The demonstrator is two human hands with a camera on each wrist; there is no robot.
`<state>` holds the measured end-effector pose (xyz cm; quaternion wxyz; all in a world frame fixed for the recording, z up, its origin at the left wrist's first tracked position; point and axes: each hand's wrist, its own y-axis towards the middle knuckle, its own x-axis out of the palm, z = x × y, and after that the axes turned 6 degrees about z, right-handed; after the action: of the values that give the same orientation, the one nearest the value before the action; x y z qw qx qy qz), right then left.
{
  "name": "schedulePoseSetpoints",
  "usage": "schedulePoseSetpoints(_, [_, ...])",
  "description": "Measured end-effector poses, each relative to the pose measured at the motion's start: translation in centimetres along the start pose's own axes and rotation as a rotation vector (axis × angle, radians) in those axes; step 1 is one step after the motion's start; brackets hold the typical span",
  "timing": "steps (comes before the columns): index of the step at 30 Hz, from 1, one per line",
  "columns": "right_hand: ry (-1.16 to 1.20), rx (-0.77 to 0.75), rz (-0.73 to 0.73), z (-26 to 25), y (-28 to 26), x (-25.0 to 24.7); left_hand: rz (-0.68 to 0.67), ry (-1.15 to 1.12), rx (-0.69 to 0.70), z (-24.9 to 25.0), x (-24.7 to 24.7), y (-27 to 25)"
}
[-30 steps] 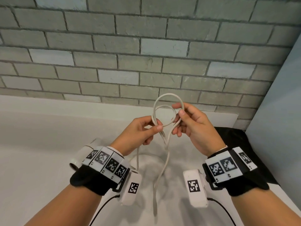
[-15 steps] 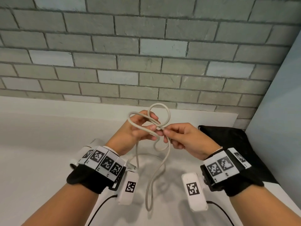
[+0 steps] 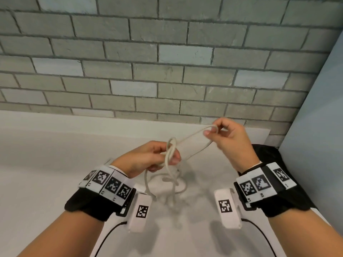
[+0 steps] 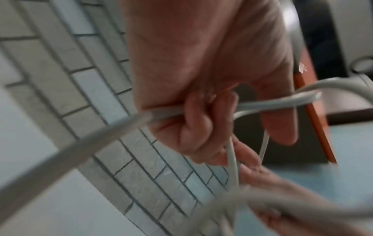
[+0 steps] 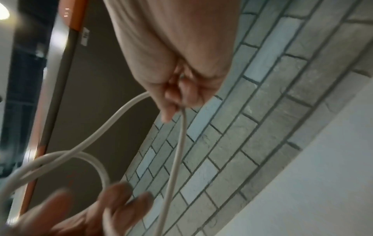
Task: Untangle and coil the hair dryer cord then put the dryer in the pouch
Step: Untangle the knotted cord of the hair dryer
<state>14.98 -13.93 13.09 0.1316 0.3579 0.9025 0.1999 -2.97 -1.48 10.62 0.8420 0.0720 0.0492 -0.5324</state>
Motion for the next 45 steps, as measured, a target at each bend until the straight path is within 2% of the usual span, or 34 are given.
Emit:
schedulePoseSetpoints(2, [-0.069, -0.123, 0.13, -0.8, 0.6, -0.9, 0.007, 0.068, -0.022, -0.1, 0.1, -0.1])
schedulePoseSetpoints(3, [-0.028, -0.141, 0.163, -1.1, 1.0, -1.3, 0.03, 0.05, -0.024, -0.1, -0.1, -0.2])
schedulePoseSetpoints(6, [0.246, -0.069, 0.173, -1.7, 1.7, -1.9, 0.101, -0.068, -0.012, -0.2, -0.3, -0.3])
schedulePoseSetpoints(7, [0.234, -0.116, 0.176, -1.7, 1.7, -2.0, 0.125, -0.103, -0.002, -0.3, -0.2, -0.2])
schedulePoseSetpoints(10, [-0.054, -0.464, 0.22, -2.6, 1.1, -1.9, 0.254, -0.141, -0.031, -0.8, 0.1, 0.4])
schedulePoseSetpoints(12, [-0.208, -0.716, 0.292, -3.6, 0.9, -2.2, 0.343, -0.088, -0.072, -0.9, 0.1, 0.6])
schedulePoseSetpoints(14, [-0.303, -0.809, 0.384, -3.8, 1.2, -3.0, 0.421, -0.019, -0.076, -1.1, 0.0, 0.7])
schedulePoseSetpoints(16, [-0.386, -0.754, 0.408, -3.3, 1.4, -4.0, 0.476, 0.032, -0.058, -1.2, -0.3, 0.6])
schedulePoseSetpoints(17, [-0.438, -0.673, 0.395, -2.8, 1.3, -4.3, 0.491, 0.043, -0.05, -1.2, -0.5, 0.6])
schedulePoseSetpoints(20, [-0.611, -0.274, 0.247, -1.1, 0.6, -5.0, 0.487, 0.043, -0.025, -1.1, -0.8, 0.4])
schedulePoseSetpoints(22, [-0.783, 0.081, 0.017, -0.4, 0.1, -5.0, 0.469, 0.048, -0.006, -1.1, -0.8, 0.2])
schedulePoseSetpoints(23, [-0.92, 0.252, -0.153, -0.3, 0.0, -4.8, 0.456, 0.06, 0.001, -1.0, -0.6, 0.1])
schedulePoseSetpoints(24, [-1.073, 0.357, -0.334, -0.3, -0.1, -4.5, 0.441, 0.084, 0.006, -1.0, -0.3, 0.1])
schedulePoseSetpoints(25, [-1.205, 0.38, -0.495, -0.3, -0.4, -3.9, 0.427, 0.107, 0.012, -0.9, 0.0, 0.1])
schedulePoseSetpoints(26, [-1.292, 0.32, -0.609, -0.1, -0.5, -3.3, 0.419, 0.112, 0.025, -0.8, 0.4, 0.2])
schedulePoseSetpoints(27, [-1.328, 0.198, -0.668, 0.2, -0.6, -2.5, 0.414, 0.102, 0.04, -0.5, 0.9, 0.3])
schedulePoseSetpoints(28, [-1.279, 0.065, -0.695, 0.5, -0.8, -1.6, 0.407, 0.092, 0.057, -0.4, 1.3, 0.4])
schedulePoseSetpoints(29, [-1.134, -0.029, -0.706, 0.9, -1.1, -0.6, 0.401, 0.089, 0.073, -0.2, 1.6, 0.5])
schedulePoseSetpoints(30, [-0.92, -0.058, -0.713, 1.2, -1.4, 0.4, 0.395, 0.089, 0.088, -0.1, 1.8, 0.6])
schedulePoseSetpoints(32, [-0.487, 0.086, -0.778, 1.6, -2.3, 2.4, 0.386, 0.071, 0.117, 0.1, 2.1, 0.6])
schedulePoseSetpoints(34, [-0.356, 0.184, -0.793, 2.1, -2.8, 3.7, 0.368, 0.058, 0.14, 0.2, 2.3, 0.6])
schedulePoseSetpoints(37, [-0.537, 0.138, -0.697, 2.4, -2.7, 4.3, 0.341, 0.073, 0.139, 0.0, 2.4, 0.6])
schedulePoseSetpoints(39, [-0.569, 0.084, -0.591, 2.4, -2.2, 4.0, 0.358, 0.073, 0.109, -0.2, 1.8, 0.6])
schedulePoseSetpoints(41, [-0.405, 0.109, -0.479, 1.8, -1.6, 3.3, 0.379, 0.086, 0.08, -0.5, 0.9, 0.6])
schedulePoseSetpoints(45, [0.126, 0.099, -0.245, -0.8, 0.6, 0.9, 0.384, 0.172, 0.002, -1.5, -0.2, 0.5])
